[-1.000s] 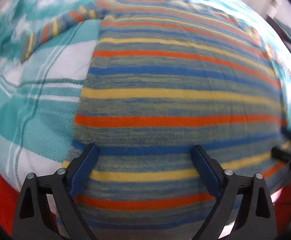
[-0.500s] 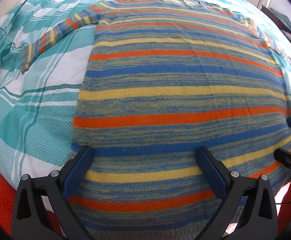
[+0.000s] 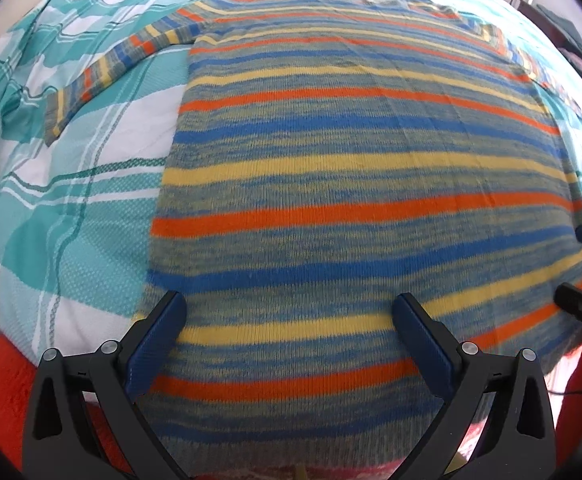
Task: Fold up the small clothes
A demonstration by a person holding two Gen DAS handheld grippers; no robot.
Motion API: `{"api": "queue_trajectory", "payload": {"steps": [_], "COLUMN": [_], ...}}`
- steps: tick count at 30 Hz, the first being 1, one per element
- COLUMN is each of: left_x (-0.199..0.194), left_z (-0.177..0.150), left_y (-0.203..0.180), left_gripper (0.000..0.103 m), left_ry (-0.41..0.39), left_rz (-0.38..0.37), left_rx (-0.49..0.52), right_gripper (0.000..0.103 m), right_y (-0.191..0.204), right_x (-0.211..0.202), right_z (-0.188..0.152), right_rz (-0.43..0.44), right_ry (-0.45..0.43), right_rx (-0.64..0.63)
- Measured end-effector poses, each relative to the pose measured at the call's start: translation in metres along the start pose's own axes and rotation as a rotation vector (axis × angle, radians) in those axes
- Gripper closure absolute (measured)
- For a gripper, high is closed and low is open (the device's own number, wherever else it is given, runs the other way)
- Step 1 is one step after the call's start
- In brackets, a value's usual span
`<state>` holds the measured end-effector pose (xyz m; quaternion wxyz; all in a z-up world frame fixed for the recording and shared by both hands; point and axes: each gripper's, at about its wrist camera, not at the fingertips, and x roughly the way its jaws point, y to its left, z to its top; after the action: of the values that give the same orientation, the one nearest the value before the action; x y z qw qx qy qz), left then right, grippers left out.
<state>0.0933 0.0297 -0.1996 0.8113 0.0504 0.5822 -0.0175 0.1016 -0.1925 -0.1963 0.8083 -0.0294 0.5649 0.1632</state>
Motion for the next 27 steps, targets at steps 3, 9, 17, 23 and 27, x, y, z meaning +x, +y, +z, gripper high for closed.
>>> {"api": "queue_trajectory", "payload": {"steps": [3, 9, 17, 23, 27], "left_x": [-0.01, -0.058, -0.044, -0.029, -0.017], "left_z": [-0.005, -0.002, 0.007, 0.007, 0.01], "left_y": [0.002, 0.028, 0.058, 0.055, 0.051], "left_gripper": [0.002, 0.002, 0.002, 0.002, 0.002], "left_ry": [-0.015, -0.284, -0.284, -0.227, -0.189], "left_rz": [0.002, -0.034, -0.016, 0.026, 0.046], "left_rx": [-0.005, -0.157, -0.34, -0.342, -0.331], "right_gripper": [0.001, 0.005, 0.009, 0.021, 0.031], "right_y": [-0.007, -0.088, -0.34, -0.411, -0.413], "right_x": [-0.012, -0.082, -0.117, -0.069, -0.033], "right_z": [0.002, 0.025, 0.051, 0.056, 0.069], "right_rz": [0.055, 0.175, 0.047, 0.129, 0.092], "right_ry": [0.057, -0.112, -0.389, -0.349, -0.251], "right_rx": [0.035, 0.22, 0.807, 0.954, 0.903]}}
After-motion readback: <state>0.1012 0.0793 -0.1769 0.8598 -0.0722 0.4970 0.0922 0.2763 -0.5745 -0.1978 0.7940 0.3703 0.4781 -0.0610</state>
